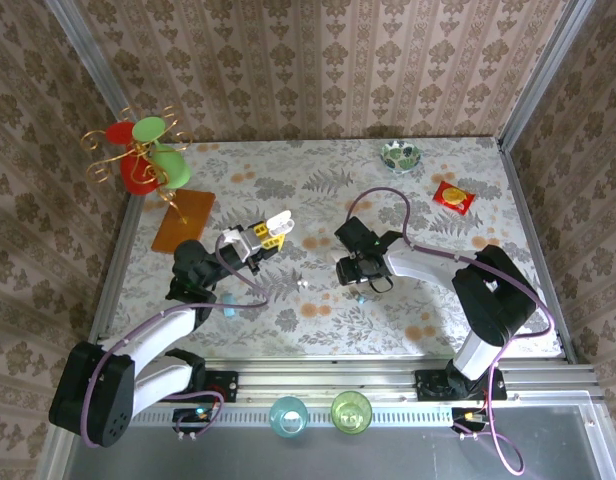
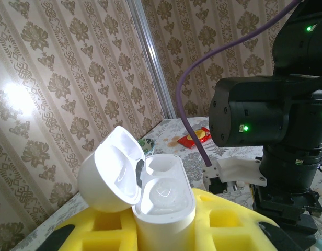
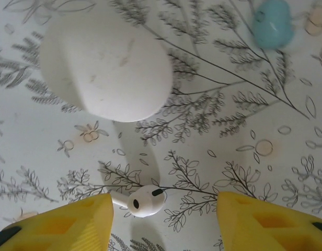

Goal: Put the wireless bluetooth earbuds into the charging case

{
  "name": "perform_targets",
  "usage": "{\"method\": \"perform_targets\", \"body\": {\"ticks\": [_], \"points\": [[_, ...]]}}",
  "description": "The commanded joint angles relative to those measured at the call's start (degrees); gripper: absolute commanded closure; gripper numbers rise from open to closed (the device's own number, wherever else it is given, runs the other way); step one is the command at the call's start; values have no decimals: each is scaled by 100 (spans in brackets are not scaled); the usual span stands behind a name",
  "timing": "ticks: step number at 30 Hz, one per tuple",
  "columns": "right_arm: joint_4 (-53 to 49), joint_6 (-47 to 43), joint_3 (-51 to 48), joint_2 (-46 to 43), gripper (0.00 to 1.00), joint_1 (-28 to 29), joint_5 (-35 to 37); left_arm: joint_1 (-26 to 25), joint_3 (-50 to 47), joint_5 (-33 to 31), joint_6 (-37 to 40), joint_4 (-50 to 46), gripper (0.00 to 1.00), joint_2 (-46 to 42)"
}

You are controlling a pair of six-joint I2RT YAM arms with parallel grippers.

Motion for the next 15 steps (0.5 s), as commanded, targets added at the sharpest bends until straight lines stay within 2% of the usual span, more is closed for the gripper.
{"method": "perform_targets", "body": {"ticks": [1, 4, 9, 15], "points": [[109, 1026, -68, 40, 42, 33, 135, -44, 105, 14, 86, 262, 100, 62], [71, 1143, -62, 166, 42, 34, 78, -47, 125, 47, 80, 305, 100, 119], [-170, 988, -51, 225, 60, -25, 192, -64, 135, 74, 35, 355, 100, 131], [-361, 683, -82, 86, 65, -54, 156, -99, 150, 57, 44, 339, 100, 122]]}}
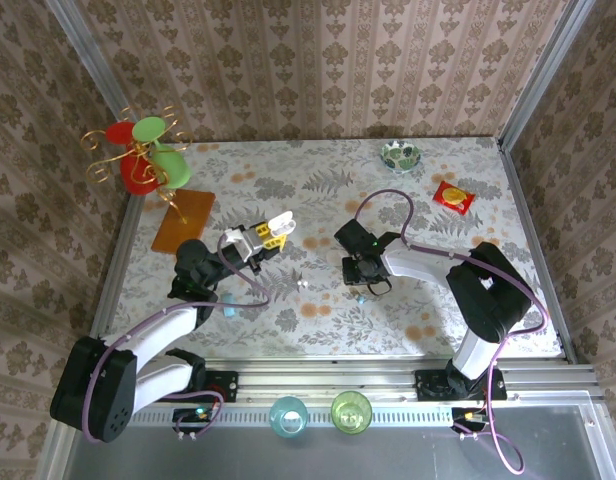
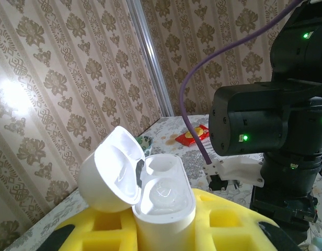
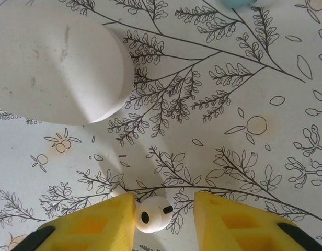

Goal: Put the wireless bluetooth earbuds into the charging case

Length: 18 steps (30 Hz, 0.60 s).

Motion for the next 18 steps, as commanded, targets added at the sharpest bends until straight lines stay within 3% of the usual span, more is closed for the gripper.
{"method": "perform_targets", "body": {"ticks": [1, 18], "points": [[-312, -207, -76, -139, 65, -30, 115, -47, 152, 63, 50, 245, 100, -19], [-543, -241, -643, -1009, 57, -11, 394, -60, 308, 110, 99, 251, 100, 127]]}}
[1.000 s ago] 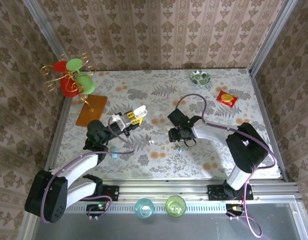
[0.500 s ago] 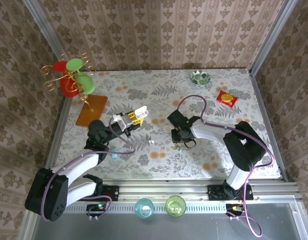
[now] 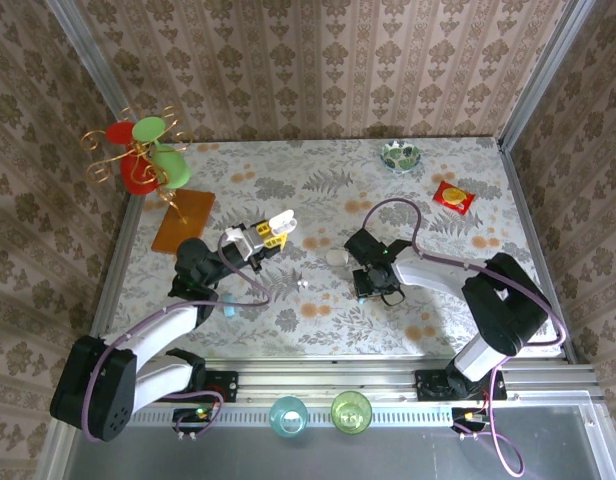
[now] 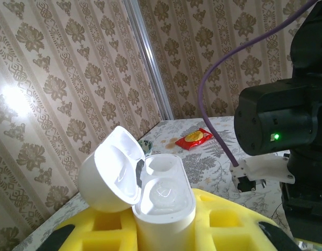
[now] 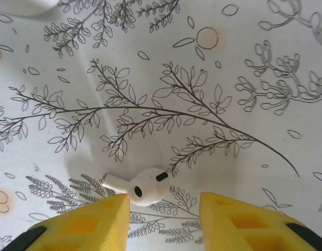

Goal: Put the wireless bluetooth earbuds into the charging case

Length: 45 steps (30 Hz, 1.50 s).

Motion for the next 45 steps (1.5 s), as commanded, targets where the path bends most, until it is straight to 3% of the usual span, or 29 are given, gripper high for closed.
{"method": "perform_targets", "body": {"ticks": [1, 10, 13, 20, 24, 32, 41, 45], "points": [[-45, 256, -30, -375, 56, -33, 396, -45, 221, 105, 92, 231, 100, 81], [219, 1522, -205, -468, 53, -177, 196, -52, 245, 115, 92, 237, 100, 74], [441, 1622, -224, -372, 65, -179, -267, -65, 233, 106, 97, 241, 100, 89], [641, 1621, -92, 20, 63, -179, -641, -68, 202, 99, 97, 285, 100, 92], [455, 1362, 119, 235, 62, -315, -631, -63, 175, 79, 123, 236, 100, 42], [430, 727, 558, 697, 70, -358, -1112, -48, 149, 14, 260, 66, 100, -66], [65, -1091, 1177, 1102, 70, -134, -1450, -32, 113, -56, 361, -166, 100, -256], [-219, -1311, 1340, 1065, 69, 64, -750, -34, 131, -47, 335, -145, 100, -269]]}}
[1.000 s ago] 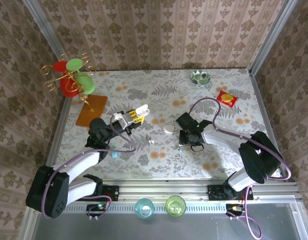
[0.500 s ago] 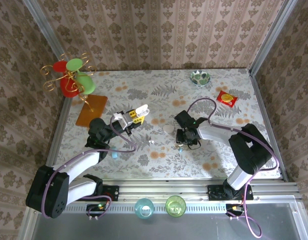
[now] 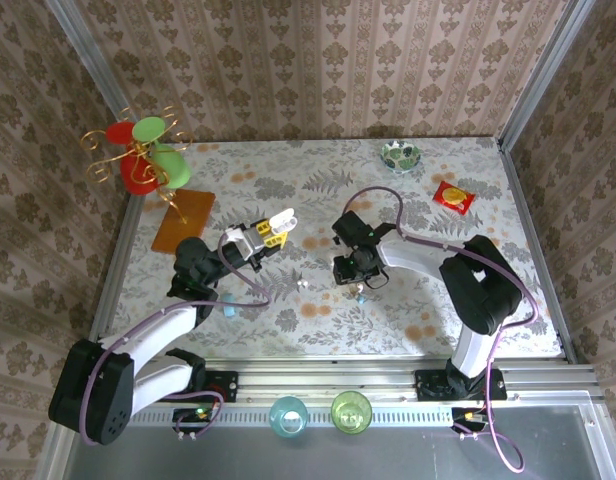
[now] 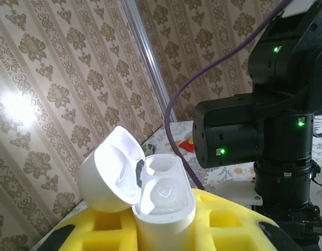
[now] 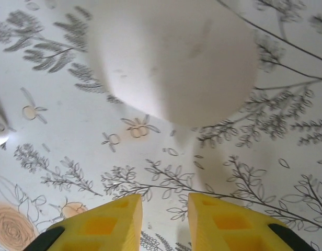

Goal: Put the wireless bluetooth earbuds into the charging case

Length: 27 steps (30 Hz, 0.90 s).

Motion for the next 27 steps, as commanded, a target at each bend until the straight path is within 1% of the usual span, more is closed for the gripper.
{"method": "perform_targets", "body": {"ticks": [1, 4, 5, 6, 8, 11, 14, 16, 23, 27], "points": [[-416, -362, 135, -62, 67, 153, 660, -1, 57, -20, 120, 32, 100, -126], [-277, 236, -102, -420, 66, 170, 1258, 8, 65, -26, 133, 8, 100, -153], [-241, 448, -201, -543, 64, 171, 1414, 8, 72, -34, 142, 12, 100, -153], [-308, 724, -264, -647, 62, 176, 1580, 1, 65, -30, 138, 6, 100, -140], [-578, 1167, -301, -715, 62, 168, 1904, -1, 89, -9, 132, 21, 100, -110], [-772, 1566, -342, -676, 60, 168, 1761, -16, 118, 27, 124, 96, 100, -31], [-615, 1902, -466, -648, 61, 168, 1363, -11, 136, 68, 94, 212, 100, 72], [-549, 2030, -521, -601, 65, 168, 1241, -16, 136, 96, 55, 298, 100, 118], [-439, 2028, -497, -330, 74, 157, 1040, -10, 118, 115, 14, 348, 100, 120], [-486, 1980, -453, -218, 74, 124, 926, -11, 118, 109, 14, 330, 100, 93]]}}
